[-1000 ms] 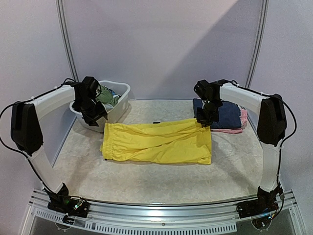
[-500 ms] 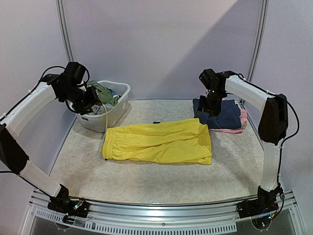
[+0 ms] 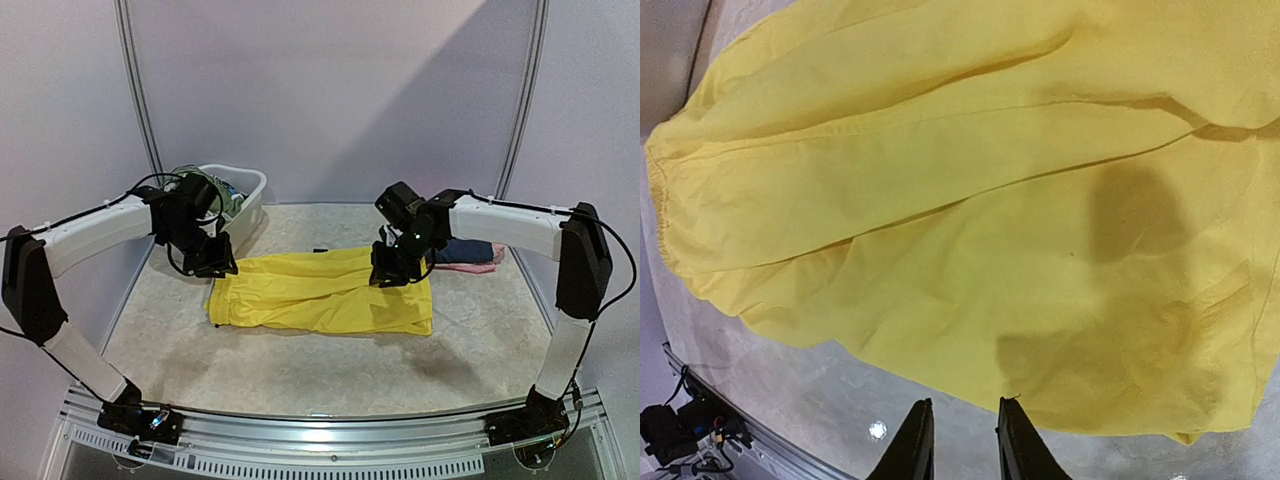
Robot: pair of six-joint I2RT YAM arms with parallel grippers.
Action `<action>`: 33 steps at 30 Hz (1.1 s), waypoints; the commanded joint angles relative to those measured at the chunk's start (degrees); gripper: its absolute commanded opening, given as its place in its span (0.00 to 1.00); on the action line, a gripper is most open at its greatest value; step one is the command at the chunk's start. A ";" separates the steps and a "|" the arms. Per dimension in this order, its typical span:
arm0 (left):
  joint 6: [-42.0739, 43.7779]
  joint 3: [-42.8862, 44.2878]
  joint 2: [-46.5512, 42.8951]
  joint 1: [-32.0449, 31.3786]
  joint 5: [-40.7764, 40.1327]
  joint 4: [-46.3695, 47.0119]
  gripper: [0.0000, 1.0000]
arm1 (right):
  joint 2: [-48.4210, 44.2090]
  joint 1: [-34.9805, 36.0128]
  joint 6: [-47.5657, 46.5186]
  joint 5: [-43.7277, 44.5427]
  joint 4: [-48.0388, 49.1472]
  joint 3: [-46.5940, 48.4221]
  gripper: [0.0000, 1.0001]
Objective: Fold and stack the mixed laundry pile
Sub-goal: Fold the flattened shorts at the center of the board.
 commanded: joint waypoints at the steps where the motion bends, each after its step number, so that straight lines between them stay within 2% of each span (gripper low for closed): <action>1: 3.91 1.90 6.70 -1.23 2.97 3.96 0.33 | 2.25 1.01 3.00 1.75 6.21 -3.08 0.22; 8: 6.92 7.87 17.42 -1.31 2.06 1.82 0.31 | 0.62 1.14 8.33 5.64 10.06 -13.96 0.21; 15: 7.02 4.22 20.65 -2.32 0.85 2.99 0.30 | -2.81 2.11 12.76 4.83 13.47 -24.55 0.20; 19: 5.64 -1.00 19.64 -3.60 1.11 5.30 0.30 | -6.54 2.37 14.67 5.87 12.57 -30.02 0.20; 26: 2.75 -9.21 15.84 -7.25 2.08 6.12 0.29 | -14.71 2.32 17.34 8.73 5.54 -35.91 0.21; 33: -2.03 -17.43 5.24 -14.14 6.13 3.07 0.29 | -26.68 2.36 21.42 11.31 -3.64 -40.36 0.21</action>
